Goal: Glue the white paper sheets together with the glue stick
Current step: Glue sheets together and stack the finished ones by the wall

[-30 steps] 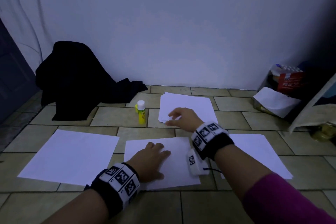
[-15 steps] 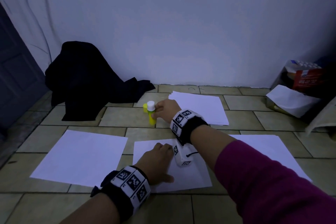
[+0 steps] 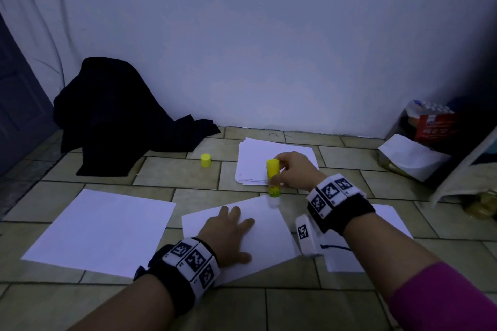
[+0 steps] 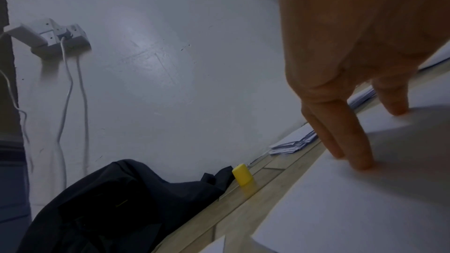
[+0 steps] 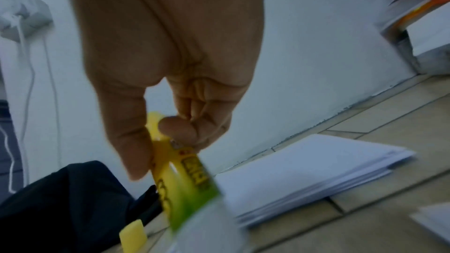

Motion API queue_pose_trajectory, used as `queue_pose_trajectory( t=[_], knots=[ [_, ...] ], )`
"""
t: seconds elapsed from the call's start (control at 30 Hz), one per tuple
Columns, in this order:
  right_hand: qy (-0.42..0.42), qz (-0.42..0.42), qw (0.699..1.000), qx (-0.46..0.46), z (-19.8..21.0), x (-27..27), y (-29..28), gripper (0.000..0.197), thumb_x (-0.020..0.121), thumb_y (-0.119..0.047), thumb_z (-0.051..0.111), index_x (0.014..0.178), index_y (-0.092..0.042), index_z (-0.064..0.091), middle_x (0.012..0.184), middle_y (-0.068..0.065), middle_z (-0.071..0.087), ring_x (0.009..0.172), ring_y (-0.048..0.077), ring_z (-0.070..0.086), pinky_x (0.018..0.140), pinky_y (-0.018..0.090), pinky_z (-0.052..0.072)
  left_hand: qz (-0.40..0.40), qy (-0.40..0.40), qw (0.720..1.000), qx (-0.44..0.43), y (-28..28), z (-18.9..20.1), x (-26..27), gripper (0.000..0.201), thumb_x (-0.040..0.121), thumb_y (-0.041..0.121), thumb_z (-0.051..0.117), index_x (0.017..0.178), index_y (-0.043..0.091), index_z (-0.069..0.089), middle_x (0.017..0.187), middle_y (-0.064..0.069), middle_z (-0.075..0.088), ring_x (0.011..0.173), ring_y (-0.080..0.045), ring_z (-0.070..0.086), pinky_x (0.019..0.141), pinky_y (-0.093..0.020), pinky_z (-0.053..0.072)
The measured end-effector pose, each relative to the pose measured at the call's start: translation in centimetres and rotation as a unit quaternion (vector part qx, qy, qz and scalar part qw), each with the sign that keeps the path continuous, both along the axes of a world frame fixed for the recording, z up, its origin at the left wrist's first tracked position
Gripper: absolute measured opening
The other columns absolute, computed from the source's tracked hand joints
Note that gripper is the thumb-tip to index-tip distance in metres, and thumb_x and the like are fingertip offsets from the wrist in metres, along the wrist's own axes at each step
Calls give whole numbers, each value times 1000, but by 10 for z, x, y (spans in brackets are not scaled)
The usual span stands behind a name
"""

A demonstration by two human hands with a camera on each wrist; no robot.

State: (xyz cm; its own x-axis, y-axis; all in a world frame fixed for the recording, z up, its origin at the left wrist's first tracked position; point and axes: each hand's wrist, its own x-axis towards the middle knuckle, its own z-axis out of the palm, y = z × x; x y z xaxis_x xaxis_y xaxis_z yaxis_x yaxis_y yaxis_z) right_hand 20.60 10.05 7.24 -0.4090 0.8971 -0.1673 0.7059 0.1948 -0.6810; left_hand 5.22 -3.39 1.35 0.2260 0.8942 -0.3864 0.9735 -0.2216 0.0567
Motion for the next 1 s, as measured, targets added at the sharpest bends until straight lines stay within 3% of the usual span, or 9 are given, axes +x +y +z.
queue_pose_trajectory(
  t=[0.07,0.13,0.27,0.47,0.57,0.7,0.77,0.87,1.0],
  knots=[
    [29,-7,999,27,-11,5,-6,28,77,-5,73,100,-13,58,92,3,58,71,18,60,49,19,50,4,2,1000,-2,1,1,1,78,88,57,55,149,26,19,148,-11,21,133,-31,25,101,-43,37],
    [45,-17,997,52,-21,6,-11,27,80,-5,70,99,-17,54,94,3,58,79,22,61,59,27,54,8,1,1000,0,1,1,1,78,87,57,57,149,27,20,147,-11,22,133,-31,25,100,-43,38],
    [40,-26,997,61,-35,4,-20,26,82,-4,68,101,-15,54,92,3,58,83,19,56,71,27,44,14,3,1000,0,2,1,2,79,86,59,57,149,28,20,147,-10,23,133,-31,26,101,-43,38],
    [-18,39,993,107,-31,21,-38,21,84,-4,62,104,-8,56,88,5,63,78,20,55,64,23,41,15,3,1000,-1,3,2,1,81,84,61,58,148,29,22,146,-9,25,133,-30,27,100,-42,39],
    [-41,74,990,112,-32,37,-50,24,82,-5,65,104,-11,56,91,7,64,79,20,57,65,25,43,11,4,1000,1,4,2,1,80,84,60,59,147,28,24,144,-9,27,131,-29,28,98,-42,41],
    [-27,110,988,106,-30,58,-66,20,81,-8,69,98,-12,58,88,1,63,76,13,56,64,16,42,1,3,1000,0,7,5,-1,79,84,58,61,148,29,24,144,-8,28,130,-28,29,98,-41,42],
    [-27,125,987,98,-28,66,-72,19,81,-11,69,96,-15,58,89,0,65,77,13,58,65,18,45,-7,7,1000,-5,9,7,-3,79,84,57,61,149,30,24,144,-7,29,131,-28,29,98,-40,42],
    [-45,145,985,86,-26,73,-75,21,80,-10,69,90,-23,56,89,-1,65,77,14,59,68,28,50,-25,22,999,-10,10,11,-7,69,93,48,54,151,31,22,147,-7,27,132,-27,28,100,-39,41],
    [-2,91,990,107,-21,73,-69,20,76,-3,68,86,-17,59,81,0,65,71,13,59,64,27,50,-11,47,999,-15,9,16,-11,57,99,24,46,151,31,25,143,-11,31,129,-30,37,99,-37,41]
  ],
)
